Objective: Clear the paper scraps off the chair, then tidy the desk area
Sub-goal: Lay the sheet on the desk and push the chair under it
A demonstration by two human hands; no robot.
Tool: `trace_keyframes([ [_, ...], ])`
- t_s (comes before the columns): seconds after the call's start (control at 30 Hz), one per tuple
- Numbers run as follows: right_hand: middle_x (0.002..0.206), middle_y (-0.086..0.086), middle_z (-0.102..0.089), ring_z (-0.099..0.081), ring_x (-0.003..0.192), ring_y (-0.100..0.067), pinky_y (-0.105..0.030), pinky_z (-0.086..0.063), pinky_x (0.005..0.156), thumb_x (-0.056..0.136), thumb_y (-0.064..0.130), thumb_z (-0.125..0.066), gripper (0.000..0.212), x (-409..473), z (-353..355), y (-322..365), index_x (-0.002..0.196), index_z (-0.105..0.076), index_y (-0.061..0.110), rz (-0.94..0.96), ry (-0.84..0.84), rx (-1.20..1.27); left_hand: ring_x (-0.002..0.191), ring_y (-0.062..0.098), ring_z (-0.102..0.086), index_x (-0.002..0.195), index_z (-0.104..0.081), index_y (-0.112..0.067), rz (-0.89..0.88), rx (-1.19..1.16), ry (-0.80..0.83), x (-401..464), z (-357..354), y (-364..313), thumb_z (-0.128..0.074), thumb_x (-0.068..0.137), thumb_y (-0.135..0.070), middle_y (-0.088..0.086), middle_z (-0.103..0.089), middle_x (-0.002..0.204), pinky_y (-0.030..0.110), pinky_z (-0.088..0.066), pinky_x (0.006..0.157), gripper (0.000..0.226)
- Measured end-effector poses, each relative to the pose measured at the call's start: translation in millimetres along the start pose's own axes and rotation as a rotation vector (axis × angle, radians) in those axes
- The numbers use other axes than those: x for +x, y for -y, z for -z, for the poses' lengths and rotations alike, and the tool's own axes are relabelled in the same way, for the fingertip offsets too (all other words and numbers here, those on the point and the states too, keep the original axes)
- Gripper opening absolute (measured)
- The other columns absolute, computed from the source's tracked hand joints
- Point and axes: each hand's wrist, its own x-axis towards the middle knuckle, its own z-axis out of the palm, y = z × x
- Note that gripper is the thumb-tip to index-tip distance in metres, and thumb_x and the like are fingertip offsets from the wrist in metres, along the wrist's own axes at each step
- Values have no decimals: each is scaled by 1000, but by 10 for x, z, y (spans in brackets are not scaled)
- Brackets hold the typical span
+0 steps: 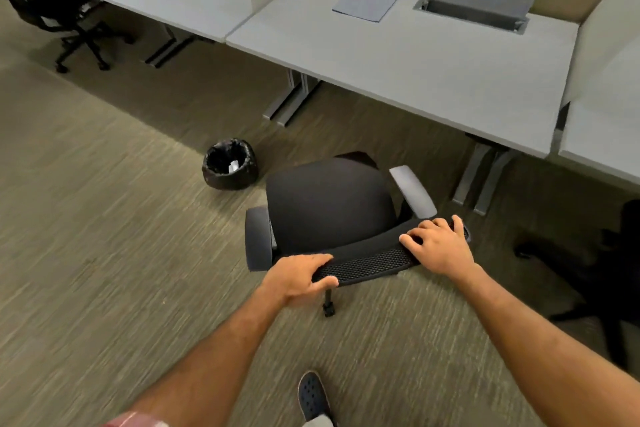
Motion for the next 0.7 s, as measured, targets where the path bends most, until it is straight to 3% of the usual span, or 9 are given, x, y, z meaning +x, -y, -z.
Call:
trace_keyframes([
  [0.1,115,8,-64,-51,117,-23,-56,-19,110,88,65,-16,61,233,6,292,109,-68,42,-76,-23,31,122,21,-58,144,-48,-28,7,63,-28,223,288,412,-30,91,-74,-4,-60,139,41,-49,95,72],
  [0.3,106,7,-69,-59,105,-22,-51,-29,101,89,64,-29,51,807,73,673,99,-73,39,-174,-140,83,106,23,-65,130,-59,-32,-15,133,-66,770,801,1102,-23,88,-78,-3,-70,121,42,-52,84,72],
  [0.57,95,6,-72,-63,87,-20,-39,-39,79,91,61,-24,56,1806,331,717,94,-73,35,-176,-148,59,107,21,-64,133,-58,-30,-129,214,-30,1879,1532,1707,-25,87,-77,-5,-69,123,41,-51,85,73],
  [0.7,94,5,-70,-62,84,-20,-39,-41,79,90,64,-25,60,2331,481,715,92,-75,32,-229,-145,96,107,21,-64,135,-58,-31,-175,244,-23,2441,1884,1968,-28,88,-76,-6,-69,123,40,-51,86,72],
])
